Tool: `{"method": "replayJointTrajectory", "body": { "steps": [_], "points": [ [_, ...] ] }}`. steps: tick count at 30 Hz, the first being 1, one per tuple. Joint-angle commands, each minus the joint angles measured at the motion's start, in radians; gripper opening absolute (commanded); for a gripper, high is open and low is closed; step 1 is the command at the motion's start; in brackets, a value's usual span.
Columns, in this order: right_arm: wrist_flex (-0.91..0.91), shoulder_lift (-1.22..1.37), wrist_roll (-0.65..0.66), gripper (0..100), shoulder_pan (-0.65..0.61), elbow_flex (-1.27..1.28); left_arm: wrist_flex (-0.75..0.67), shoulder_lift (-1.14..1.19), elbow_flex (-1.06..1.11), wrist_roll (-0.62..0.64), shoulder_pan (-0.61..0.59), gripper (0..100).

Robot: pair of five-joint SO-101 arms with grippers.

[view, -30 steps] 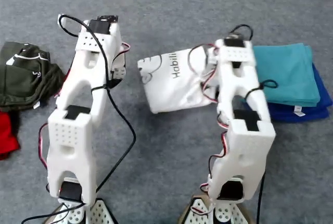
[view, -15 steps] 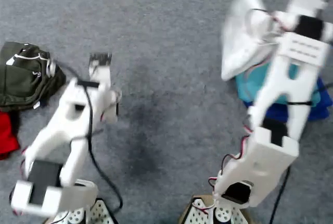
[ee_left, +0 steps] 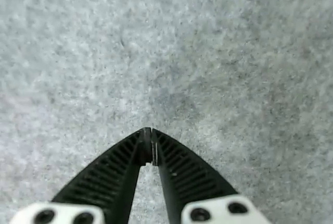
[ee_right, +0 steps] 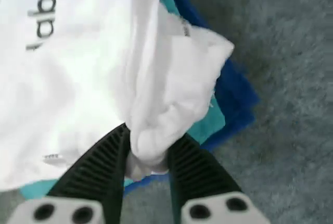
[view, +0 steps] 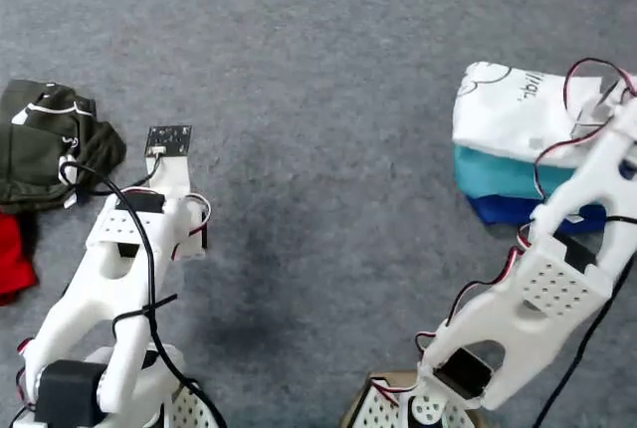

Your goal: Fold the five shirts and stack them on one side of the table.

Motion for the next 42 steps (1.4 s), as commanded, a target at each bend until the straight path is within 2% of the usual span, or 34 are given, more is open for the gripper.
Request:
{"method": "replayJointTrajectory", "body": {
  "steps": [1, 5, 7, 12, 16, 18, 21, 23, 26, 32, 35, 38, 40, 42],
  "points": [
    [0.097, -0.015, 0.046, 9.2, 0.024, -0.054, 0.029, -0.035, -0.012, -0.011, -0.011, 2],
    [0.172, -0.028, 0.048, 25.5, 0.035, -0.104, 0.068, -0.036, -0.038, -0.011, -0.018, 2],
    [0.206, -0.051, 0.049, 29.5, 0.038, -0.156, 0.097, -0.036, -0.064, -0.011, -0.028, 2],
    [0.256, -0.139, 0.051, 30.0, 0.041, -0.338, 0.181, -0.036, -0.137, -0.041, -0.08, 2],
    [0.258, -0.202, 0.041, 29.9, 0.033, -0.44, 0.272, -0.036, -0.255, -0.054, -0.19, 2],
    [0.261, -0.223, 0.015, 25.6, 0.031, -0.443, 0.318, -0.036, -0.361, -0.052, -0.273, 2],
    [0.264, -0.231, -0.037, 10.1, 0.031, -0.441, 0.345, -0.024, -0.531, -0.043, -0.423, 2],
    [0.264, -0.229, -0.048, 0.0, 0.03, -0.441, 0.338, -0.021, -0.611, 0.014, -0.525, 8],
    [0.265, -0.234, -0.049, 4.1, 0.021, -0.441, 0.308, 0.028, -0.701, 0.044, -0.646, 22],
    [0.269, -0.236, -0.049, 3.7, -0.016, -0.443, 0.12, 0.32, -0.747, 0.038, -0.81, 23],
    [0.269, -0.236, -0.049, 3.7, -0.028, -0.443, 0.035, 0.524, -0.806, 0.048, -0.827, 23],
    [0.269, -0.234, -0.049, 3.7, -0.05, -0.441, -0.028, 0.717, -0.937, 0.104, -0.766, 22],
    [0.269, -0.236, -0.049, 3.7, -0.07, -0.441, 0.0, 0.82, -1.045, 0.146, -0.729, 21],
    [0.269, -0.236, -0.049, 3.7, -0.084, -0.443, 0.1, 0.866, -1.174, 0.153, -0.697, 15]
  ]
}}
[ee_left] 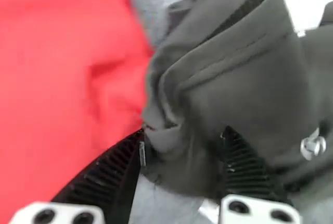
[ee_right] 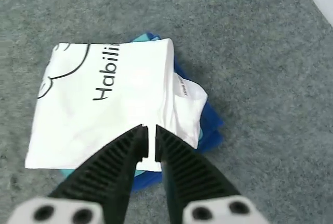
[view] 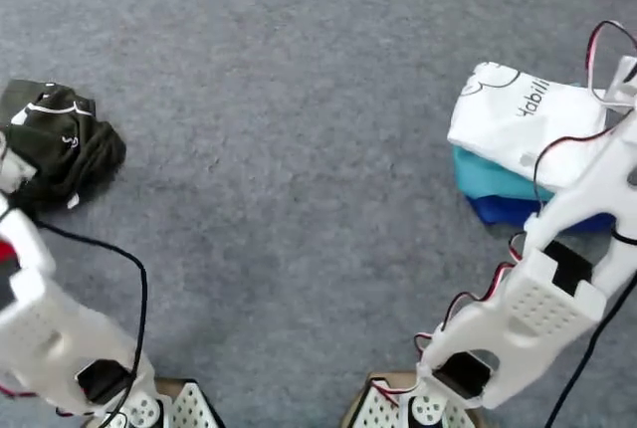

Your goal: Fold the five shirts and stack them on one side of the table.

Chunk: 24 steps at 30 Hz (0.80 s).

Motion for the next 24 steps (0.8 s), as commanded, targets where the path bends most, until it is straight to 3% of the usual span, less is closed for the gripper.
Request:
{"method": "replayJointTrajectory", "body": {
  "steps": [1, 3, 8, 12, 15, 19, 22, 24],
  "points": [
    [0.015, -0.056, -0.011, 3.7, -0.036, -0.044, 0.164, 0.053, -0.267, 0.029, 0.069, 10],
    [0.015, -0.056, -0.011, 3.7, -0.038, -0.044, 0.348, 0.047, -0.416, 0.031, 0.103, 1],
    [0.015, -0.056, -0.011, 3.7, -0.038, -0.042, 0.738, -0.027, -0.738, 0.035, 0.215, 2],
    [0.015, -0.056, -0.011, 3.7, -0.038, -0.042, 0.795, -0.166, -0.752, 0.037, 0.338, 2],
    [0.015, -0.056, -0.011, 3.7, -0.038, -0.042, 0.795, -0.392, -0.534, 0.037, 0.508, 2],
    [0.015, -0.051, -0.011, 3.7, -0.048, -0.042, 0.766, -0.75, -0.066, 0.037, 0.964, 2],
    [0.015, -0.048, -0.011, 3.7, -0.068, -0.041, 0.572, -0.995, 0.238, -0.006, 1.258, 2],
    [0.015, -0.048, -0.009, 3.7, -0.097, -0.041, 0.514, -1.121, 0.351, -0.094, 1.344, 2]
  ]
}}
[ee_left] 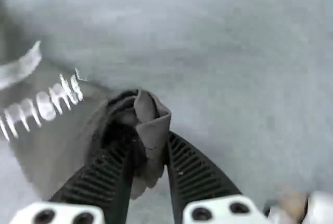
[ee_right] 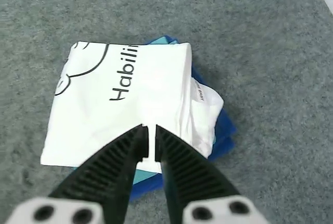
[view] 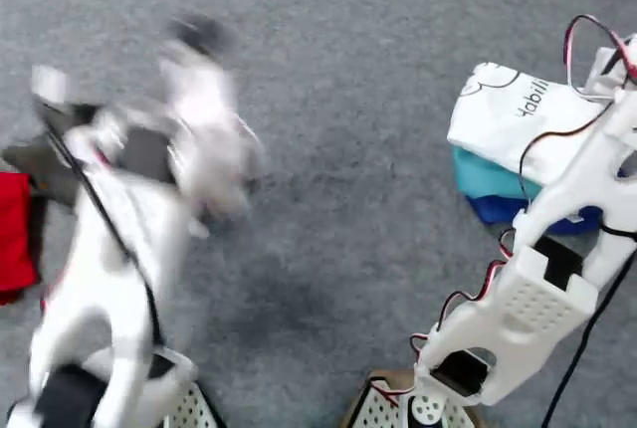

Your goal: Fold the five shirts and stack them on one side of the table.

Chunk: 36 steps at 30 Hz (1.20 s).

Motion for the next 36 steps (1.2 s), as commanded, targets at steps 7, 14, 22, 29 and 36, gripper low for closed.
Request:
{"method": "replayJointTrajectory", "body": {
  "steps": [7, 14, 22, 29, 36],
  "points": [
    [0.015, -0.051, -0.011, 12.7, -0.222, 0.073, 0.015, -0.447, 0.284, 0.023, 0.172, 33],
    [0.009, -0.047, -0.011, 34.7, -0.628, 0.214, 0.014, -0.452, 0.209, 0.023, -0.39, 31],
    [-0.14, 0.151, -0.011, 31.5, -1.136, 0.407, -0.187, -0.449, 0.52, 0.021, -1.002, 31],
    [-0.175, 0.363, -0.011, 31.5, -1.322, 0.406, -0.25, -0.455, 0.703, -0.109, -1.166, 31],
    [-0.169, 0.43, -0.091, 23.1, -1.319, 0.406, -0.249, -0.456, 0.75, -0.114, -1.177, 31]
  ]
}}
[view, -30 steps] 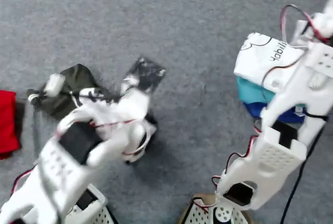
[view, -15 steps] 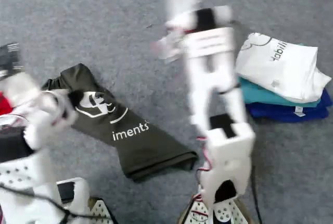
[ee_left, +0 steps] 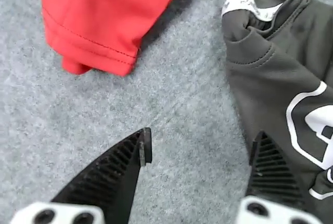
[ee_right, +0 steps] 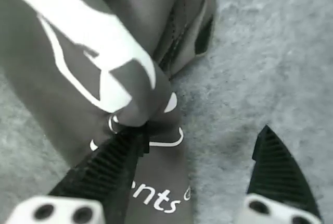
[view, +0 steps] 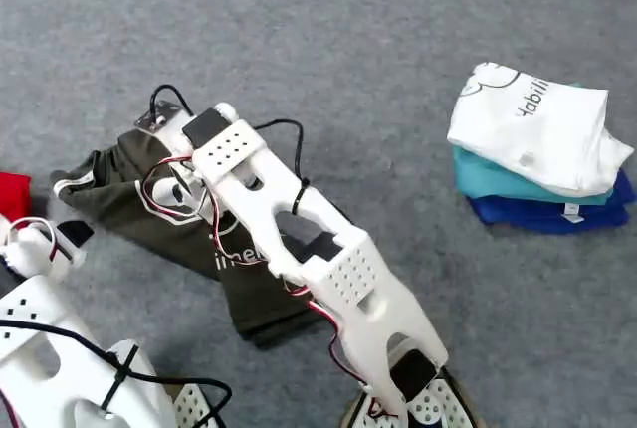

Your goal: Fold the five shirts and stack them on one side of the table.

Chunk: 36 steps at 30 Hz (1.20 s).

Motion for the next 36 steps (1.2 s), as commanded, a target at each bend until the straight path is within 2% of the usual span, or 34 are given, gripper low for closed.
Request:
{"method": "replayJointTrajectory", "body": {
  "steps": [1, 4, 7, 12, 18, 22, 25, 30, 34, 36],
  "points": [
    [-0.002, -0.007, -0.055, 17.7, 0.01, 0.002, -0.006, -0.012, 0.009, -0.005, -0.006, 31],
    [0.054, -0.01, -0.057, 0.0, 0.015, -0.013, -0.008, -0.007, 0.029, -0.006, -0.006, 31],
    [0.186, -0.01, -0.063, 2.4, 0.022, -0.079, -0.014, -0.007, 0.04, -0.006, -0.006, 31],
    [0.183, -0.133, -0.061, 0.2, 0.14, -0.077, -0.074, -0.005, 0.057, 0.0, -0.005, 31],
    [0.183, -0.483, -0.002, 0.2, 0.3, 0.186, -0.196, -0.004, 0.124, 0.0, 0.026, 31],
    [0.18, -0.745, 0.06, 0.2, 0.378, 0.499, -0.279, -0.004, 0.164, 0.087, 0.147, 31],
    [0.167, -0.905, 0.118, 0.2, 0.45, 0.743, -0.316, -0.002, 0.163, 0.172, 0.301, 31],
    [0.097, -1.063, 0.239, 0.2, 0.688, 1.046, -0.358, 0.005, 0.169, 0.232, 0.532, 31],
    [0.104, -1.115, 0.371, 1.6, 0.786, 1.175, -0.396, 0.124, 0.15, 0.279, 0.559, 31],
    [0.107, -1.156, 0.379, 10.7, 0.814, 1.176, -0.396, 0.214, 0.129, 0.282, 0.535, 31]
  ]
}}
